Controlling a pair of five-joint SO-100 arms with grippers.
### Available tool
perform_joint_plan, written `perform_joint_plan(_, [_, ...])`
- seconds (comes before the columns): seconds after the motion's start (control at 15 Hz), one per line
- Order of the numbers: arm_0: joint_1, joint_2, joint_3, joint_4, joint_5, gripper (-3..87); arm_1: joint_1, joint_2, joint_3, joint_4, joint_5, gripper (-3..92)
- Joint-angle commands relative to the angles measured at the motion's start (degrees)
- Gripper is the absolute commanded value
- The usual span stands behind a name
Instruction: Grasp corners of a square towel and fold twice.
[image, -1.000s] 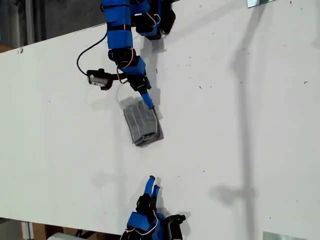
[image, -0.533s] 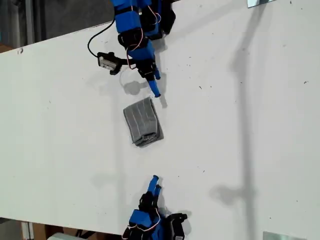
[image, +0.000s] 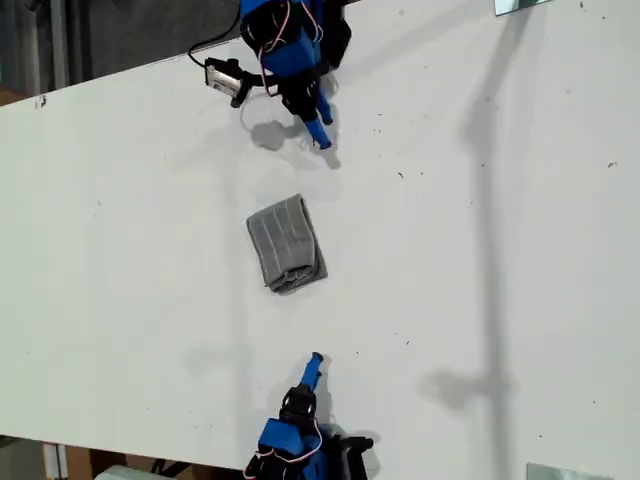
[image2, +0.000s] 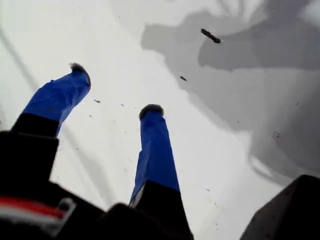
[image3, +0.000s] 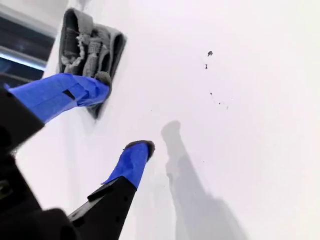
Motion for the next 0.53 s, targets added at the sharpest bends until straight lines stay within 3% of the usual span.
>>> perform_joint_plan(0.0, [0.53,0.26,0.18,-1.14,7.73,20.7,-2.11,0.79,-1.67,1.58,-4.83,24.2])
perform_joint_plan(0.27, [0.44,0.26,0.18,-1.14,7.38,19.1,-1.49,0.79,-1.67,3.43,-13.89,23.8])
perform_joint_plan(0.47, [0.44,0.26,0.26,-1.14,7.38,19.1,-1.49,0.79,-1.67,3.43,-13.71,23.5])
